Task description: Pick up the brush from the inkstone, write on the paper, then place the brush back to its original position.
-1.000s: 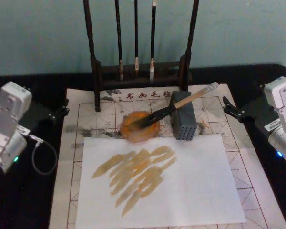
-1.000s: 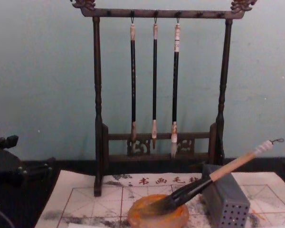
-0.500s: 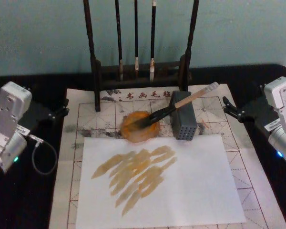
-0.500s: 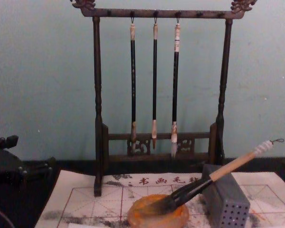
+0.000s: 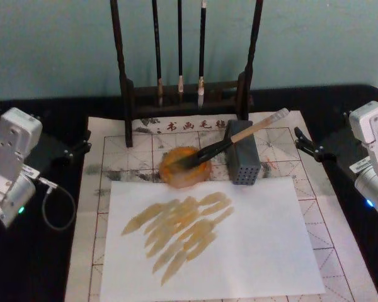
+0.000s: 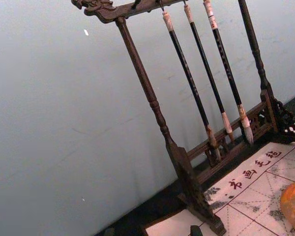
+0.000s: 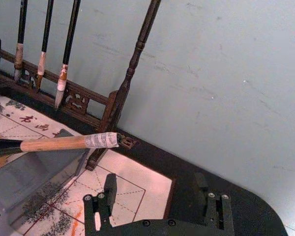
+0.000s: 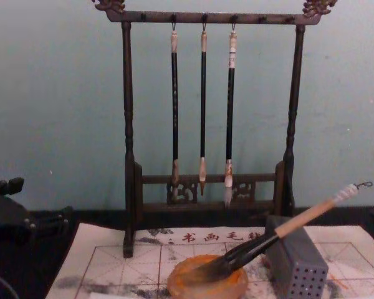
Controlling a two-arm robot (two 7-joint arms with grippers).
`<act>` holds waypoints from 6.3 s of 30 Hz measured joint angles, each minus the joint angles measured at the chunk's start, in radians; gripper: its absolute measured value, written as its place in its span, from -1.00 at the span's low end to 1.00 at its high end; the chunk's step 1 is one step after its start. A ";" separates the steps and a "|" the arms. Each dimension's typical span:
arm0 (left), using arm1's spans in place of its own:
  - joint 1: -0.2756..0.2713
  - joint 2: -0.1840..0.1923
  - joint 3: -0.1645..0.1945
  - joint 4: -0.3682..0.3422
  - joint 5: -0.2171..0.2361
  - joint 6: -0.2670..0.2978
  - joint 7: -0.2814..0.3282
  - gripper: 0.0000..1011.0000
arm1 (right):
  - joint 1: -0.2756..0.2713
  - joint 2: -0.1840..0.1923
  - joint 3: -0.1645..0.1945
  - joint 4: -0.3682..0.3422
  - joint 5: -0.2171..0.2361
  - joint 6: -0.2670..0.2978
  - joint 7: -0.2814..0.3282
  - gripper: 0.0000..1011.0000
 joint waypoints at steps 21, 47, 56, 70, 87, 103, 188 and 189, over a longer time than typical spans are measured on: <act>0.000 0.000 0.000 0.000 0.000 0.000 0.000 0.98 | -0.059 -0.024 0.072 -0.030 0.085 -0.018 0.059 0.98; 0.000 0.000 0.000 0.000 0.000 0.000 0.000 0.98 | -0.114 -0.151 0.195 -0.047 0.441 0.089 0.326 0.98; 0.000 0.000 0.000 0.000 0.000 0.000 0.000 0.98 | -0.072 -0.238 0.232 0.051 0.634 0.172 0.428 0.98; 0.000 0.000 0.000 0.000 0.000 0.000 0.000 0.98 | -0.020 -0.311 0.263 0.170 0.864 0.248 0.511 0.98; 0.000 0.000 0.000 0.000 0.000 0.000 0.000 0.98 | 0.033 -0.328 0.228 0.245 0.929 0.258 0.521 0.98; 0.000 0.000 0.000 0.000 0.000 0.000 0.000 0.98 | 0.069 -0.333 0.187 0.291 0.962 0.244 0.534 0.98; 0.000 0.000 0.000 0.000 0.000 0.000 0.000 0.98 | 0.086 -0.322 0.159 0.310 0.992 0.231 0.535 -0.65; 0.000 0.000 0.000 0.000 0.000 0.000 0.000 0.98 | 0.086 -0.322 0.159 0.310 0.992 0.231 0.535 -0.65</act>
